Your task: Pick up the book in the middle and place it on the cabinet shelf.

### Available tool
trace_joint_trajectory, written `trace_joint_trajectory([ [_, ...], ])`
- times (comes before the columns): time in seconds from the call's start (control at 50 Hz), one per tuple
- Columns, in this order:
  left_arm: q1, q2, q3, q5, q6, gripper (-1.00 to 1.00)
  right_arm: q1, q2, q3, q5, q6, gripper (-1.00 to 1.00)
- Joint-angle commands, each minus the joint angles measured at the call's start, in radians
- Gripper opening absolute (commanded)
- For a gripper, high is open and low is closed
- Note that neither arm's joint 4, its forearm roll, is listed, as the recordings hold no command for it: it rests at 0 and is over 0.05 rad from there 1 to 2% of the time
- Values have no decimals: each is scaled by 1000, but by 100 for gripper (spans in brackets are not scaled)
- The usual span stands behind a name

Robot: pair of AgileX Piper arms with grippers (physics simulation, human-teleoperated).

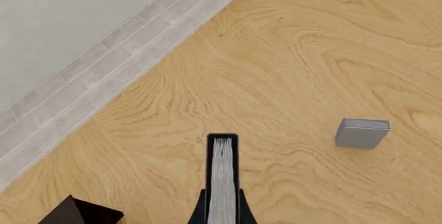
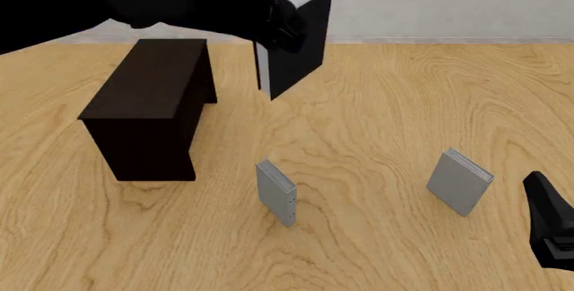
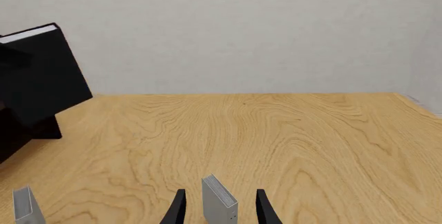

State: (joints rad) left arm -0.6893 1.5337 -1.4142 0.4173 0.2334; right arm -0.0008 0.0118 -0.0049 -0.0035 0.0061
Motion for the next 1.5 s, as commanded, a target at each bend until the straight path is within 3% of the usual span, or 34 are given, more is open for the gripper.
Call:
trace_joint_trajectory([
  [0.02,28,-125,84,-42,160,-100,0,0,0,0,0,100],
  [0.06,28,-154,123,-59,191,-100,0,0,0,0,0,100],
  [0.1,32,-162,111,-48,164,-100,0,0,0,0,0,100],
  [0.12,22,-190,148,-66,206,-100,0,0,0,0,0,100],
  [0.14,31,-190,132,-55,185,-100,0,0,0,0,0,100],
  [0.22,27,-244,206,-92,282,-100,0,0,0,0,0,100],
  [0.24,23,-258,198,-78,255,-100,0,0,0,0,0,100],
  [0.52,61,-370,241,-80,272,-100,0,0,0,0,0,100],
  [0.6,77,-424,295,-111,347,-100,0,0,0,0,0,100],
  [0.78,92,-519,377,-127,399,-100,0,0,0,0,0,100],
  [0.8,102,-533,413,-156,448,-100,0,0,0,0,0,100],
  [0.86,98,-545,411,-141,421,-100,0,0,0,0,0,100],
  [0.88,108,-564,461,-169,472,-100,0,-1,0,0,0,100],
  [0.92,106,-581,486,-190,498,-100,0,-1,0,0,0,100],
  [0.94,113,-580,479,-178,476,-100,0,-1,0,0,0,100],
  [0.98,125,-602,535,-229,548,-100,0,-1,0,0,-1,100],
  [1.0,122,-600,513,-201,508,-100,0,-1,0,0,-1,100],
  [1.08,139,-625,572,-244,567,-100,0,-2,0,0,-1,100],
  [1.24,165,-651,604,-260,569,-100,0,-3,0,1,-1,100],
  [1.3,178,-675,657,-307,631,-100,0,-3,0,1,-1,100],
  [1.4,184,-709,692,-340,660,-100,-1,-3,0,1,-2,100],
  [1.44,186,-727,752,-392,732,-100,0,0,0,0,0,100],
  [1.46,184,-740,824,-458,815,-100,0,0,0,0,0,100],
  [1.5,193,-740,789,-430,757,-100,0,0,0,0,0,100],
])
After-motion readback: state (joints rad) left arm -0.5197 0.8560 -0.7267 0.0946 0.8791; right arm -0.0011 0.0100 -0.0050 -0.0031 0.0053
